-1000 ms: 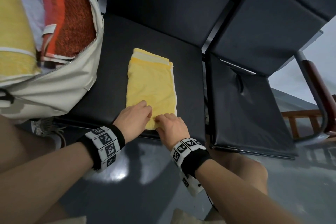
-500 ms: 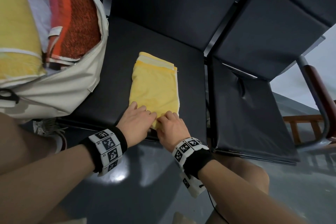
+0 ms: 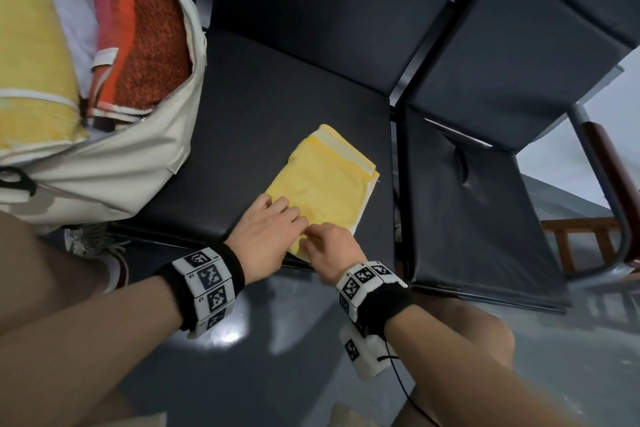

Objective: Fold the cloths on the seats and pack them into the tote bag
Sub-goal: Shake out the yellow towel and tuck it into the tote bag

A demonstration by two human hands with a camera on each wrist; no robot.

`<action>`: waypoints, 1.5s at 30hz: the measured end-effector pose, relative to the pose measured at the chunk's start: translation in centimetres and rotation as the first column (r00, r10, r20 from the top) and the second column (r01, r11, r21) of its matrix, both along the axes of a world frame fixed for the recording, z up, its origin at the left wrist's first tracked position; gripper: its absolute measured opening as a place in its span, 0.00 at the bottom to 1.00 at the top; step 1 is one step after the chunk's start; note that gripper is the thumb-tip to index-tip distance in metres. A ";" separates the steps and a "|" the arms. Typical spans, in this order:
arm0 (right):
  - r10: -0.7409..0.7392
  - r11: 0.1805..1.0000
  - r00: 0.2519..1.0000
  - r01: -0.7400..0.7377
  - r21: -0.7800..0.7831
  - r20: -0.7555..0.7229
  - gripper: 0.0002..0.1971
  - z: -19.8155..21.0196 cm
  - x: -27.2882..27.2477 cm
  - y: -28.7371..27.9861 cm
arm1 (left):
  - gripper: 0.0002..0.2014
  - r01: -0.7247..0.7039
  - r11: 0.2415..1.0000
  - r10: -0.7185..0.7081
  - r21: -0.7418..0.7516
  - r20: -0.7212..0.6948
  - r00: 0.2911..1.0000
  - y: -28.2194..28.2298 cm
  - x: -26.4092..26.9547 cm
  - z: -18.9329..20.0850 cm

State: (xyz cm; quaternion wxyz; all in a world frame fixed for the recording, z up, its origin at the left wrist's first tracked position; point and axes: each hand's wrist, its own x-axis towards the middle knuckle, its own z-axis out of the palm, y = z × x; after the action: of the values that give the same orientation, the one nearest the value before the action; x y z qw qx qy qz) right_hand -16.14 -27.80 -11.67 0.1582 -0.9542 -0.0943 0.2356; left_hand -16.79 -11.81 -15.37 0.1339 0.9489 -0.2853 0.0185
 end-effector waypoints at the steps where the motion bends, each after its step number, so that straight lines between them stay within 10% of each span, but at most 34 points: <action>1: 0.015 1.000 0.999 -0.015 -0.009 0.043 0.14 -0.1 -0.2 -0.1 | 0.17 -0.009 1.000 0.009 0.004 -0.005 1.000 0.0 0.0 -0.1; 8: 0.104 0.993 0.966 -0.089 -0.074 0.235 0.23 -0.4 -1.0 -0.3 | 0.19 -0.084 0.994 0.084 -0.070 -0.007 0.996 -0.2 0.1 -0.1; 20: -0.032 0.998 0.997 0.036 0.057 -0.077 0.18 0.6 0.6 0.0 | 0.20 -0.024 0.999 0.024 -0.023 0.014 1.000 0.3 0.0 0.0; 26: 0.028 1.000 0.987 -0.029 0.004 0.158 0.21 -0.3 -0.3 -0.6 | 0.14 -0.072 0.996 0.072 -0.061 0.001 0.997 0.1 0.2 0.0; 45: -0.051 0.999 0.981 0.053 -0.005 0.186 0.19 0.2 0.0 -1.0 | 0.15 -0.117 0.993 0.118 0.019 -0.056 0.991 -0.1 0.4 0.8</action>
State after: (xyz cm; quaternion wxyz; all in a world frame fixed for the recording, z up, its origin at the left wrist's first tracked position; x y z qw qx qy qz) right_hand -16.17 -28.83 -11.45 0.1502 -0.9749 -0.0827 0.1420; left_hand -16.42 -11.91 -14.56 0.1335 0.9651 -0.2253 -0.0031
